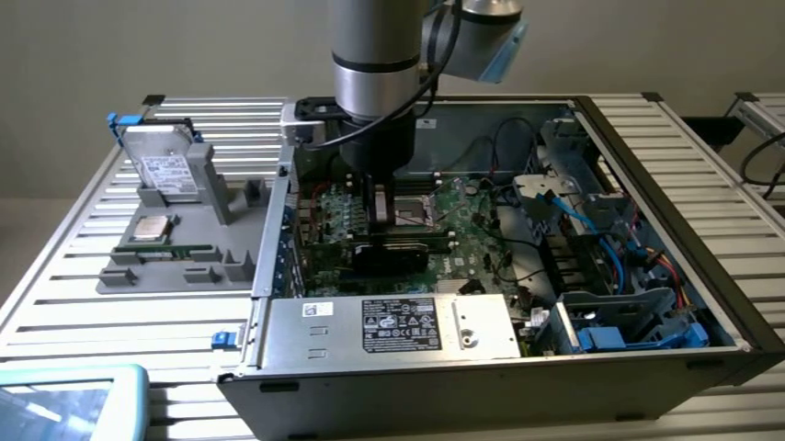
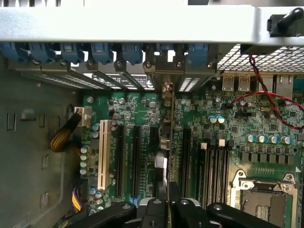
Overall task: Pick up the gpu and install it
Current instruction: 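Press down on the gpu until it lock into place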
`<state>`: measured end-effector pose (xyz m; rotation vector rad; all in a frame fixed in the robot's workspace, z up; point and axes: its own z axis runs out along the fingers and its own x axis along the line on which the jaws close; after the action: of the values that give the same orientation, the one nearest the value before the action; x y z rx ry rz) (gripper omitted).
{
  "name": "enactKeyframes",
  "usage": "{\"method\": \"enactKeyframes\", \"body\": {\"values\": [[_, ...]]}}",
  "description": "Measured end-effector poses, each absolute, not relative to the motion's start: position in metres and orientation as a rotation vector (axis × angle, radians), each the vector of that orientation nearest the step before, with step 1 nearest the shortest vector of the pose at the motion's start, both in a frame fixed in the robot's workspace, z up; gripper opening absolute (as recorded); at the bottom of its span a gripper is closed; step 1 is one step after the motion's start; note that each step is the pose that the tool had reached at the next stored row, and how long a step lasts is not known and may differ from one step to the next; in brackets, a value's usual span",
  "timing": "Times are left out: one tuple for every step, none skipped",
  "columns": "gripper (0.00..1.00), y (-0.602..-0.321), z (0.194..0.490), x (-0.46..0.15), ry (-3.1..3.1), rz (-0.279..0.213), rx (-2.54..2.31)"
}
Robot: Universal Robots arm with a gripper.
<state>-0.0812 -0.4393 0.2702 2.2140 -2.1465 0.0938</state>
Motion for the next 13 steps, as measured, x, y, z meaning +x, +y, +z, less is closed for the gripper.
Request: {"method": "enactKeyframes", "body": {"values": [[0.15, -0.4393, 0.2697, -0.0812, -2.147, 0.094, 2.213], [0.15, -0.4393, 0.2691, -0.0813, -2.147, 0.094, 2.213], [0.15, -0.4393, 0.2684, -0.0814, -2.148, 0.094, 2.213], [0.15, -0.4393, 0.2677, -0.0815, -2.148, 0.094, 2.212], [0.15, -0.4393, 0.2669, -0.0816, -2.148, 0.094, 2.212], [0.15, -0.4393, 0.2662, -0.0816, -2.149, 0.094, 2.211], [0.15, -0.4393, 0.2655, -0.0816, -2.149, 0.094, 2.211], [0.15, -0.4393, 0.2644, -0.0817, -2.15, 0.094, 2.211], [0.15, -0.4393, 0.2638, -0.0817, -2.15, 0.094, 2.21], [0.15, -0.4393, 0.2634, -0.0817, -2.15, 0.094, 2.21], [0.15, -0.4393, 0.2634, -0.0817, -2.15, 0.094, 2.21], [0.15, -0.4393, 0.2633, -0.0818, -2.15, 0.094, 2.21], [0.15, -0.4392, 0.2632, -0.0818, -2.15, 0.094, 2.21]]}}
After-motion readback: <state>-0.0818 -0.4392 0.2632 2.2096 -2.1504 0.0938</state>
